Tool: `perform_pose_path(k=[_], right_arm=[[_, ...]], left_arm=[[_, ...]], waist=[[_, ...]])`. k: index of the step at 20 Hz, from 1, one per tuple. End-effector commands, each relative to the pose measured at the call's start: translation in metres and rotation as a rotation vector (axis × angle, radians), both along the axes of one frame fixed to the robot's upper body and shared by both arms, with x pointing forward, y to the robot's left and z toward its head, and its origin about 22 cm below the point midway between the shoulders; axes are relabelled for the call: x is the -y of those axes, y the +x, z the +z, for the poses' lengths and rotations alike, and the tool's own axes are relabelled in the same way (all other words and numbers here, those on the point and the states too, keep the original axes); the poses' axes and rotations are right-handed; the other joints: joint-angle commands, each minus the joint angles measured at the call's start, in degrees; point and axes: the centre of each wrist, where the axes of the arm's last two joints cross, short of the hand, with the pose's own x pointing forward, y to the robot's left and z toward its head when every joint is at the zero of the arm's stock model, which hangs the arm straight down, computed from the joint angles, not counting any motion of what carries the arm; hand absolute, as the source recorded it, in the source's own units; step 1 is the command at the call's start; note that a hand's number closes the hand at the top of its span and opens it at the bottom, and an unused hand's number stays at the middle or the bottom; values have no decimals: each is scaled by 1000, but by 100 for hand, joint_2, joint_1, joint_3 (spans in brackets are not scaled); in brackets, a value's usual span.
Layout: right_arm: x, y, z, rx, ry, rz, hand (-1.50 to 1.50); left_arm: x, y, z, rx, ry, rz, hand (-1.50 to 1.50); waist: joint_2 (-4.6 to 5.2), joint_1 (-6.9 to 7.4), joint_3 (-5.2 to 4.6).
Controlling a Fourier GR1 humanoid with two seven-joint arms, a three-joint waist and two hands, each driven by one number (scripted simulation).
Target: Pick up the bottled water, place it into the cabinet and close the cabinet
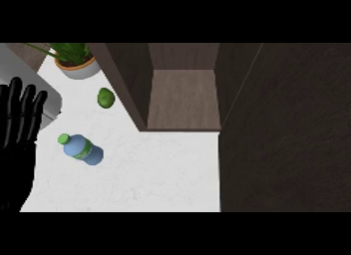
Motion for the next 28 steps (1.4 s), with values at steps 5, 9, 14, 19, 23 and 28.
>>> perform_pose_path(k=[5, 9, 14, 19, 23, 28], right_arm=[[8, -25, 9, 29, -63, -23, -150], [-16, -30, -27, -276, 213, 122, -150], [-4, -57, -32, -329, 266, 113, -150], [5, -91, -16, -319, 265, 145, -150], [4, -97, -31, -338, 282, 131, -150], [-12, -110, -43, -323, 265, 145, -150]], left_arm=[[-9, -8, 9, 67, 30, -544, -150], [-13, -15, -49, -389, -137, -602, -150], [-76, -28, -39, -440, -162, -669, -150], [-128, -31, -40, -456, -176, -657, -150], [-148, -35, -40, -471, -181, -677, -150], [-161, -27, -30, -460, -162, -647, -150]], waist=[[68, -152, -59], [163, -120, -36], [100, -52, -34], [101, -59, -33], [104, -43, -31], [102, -81, -31]])
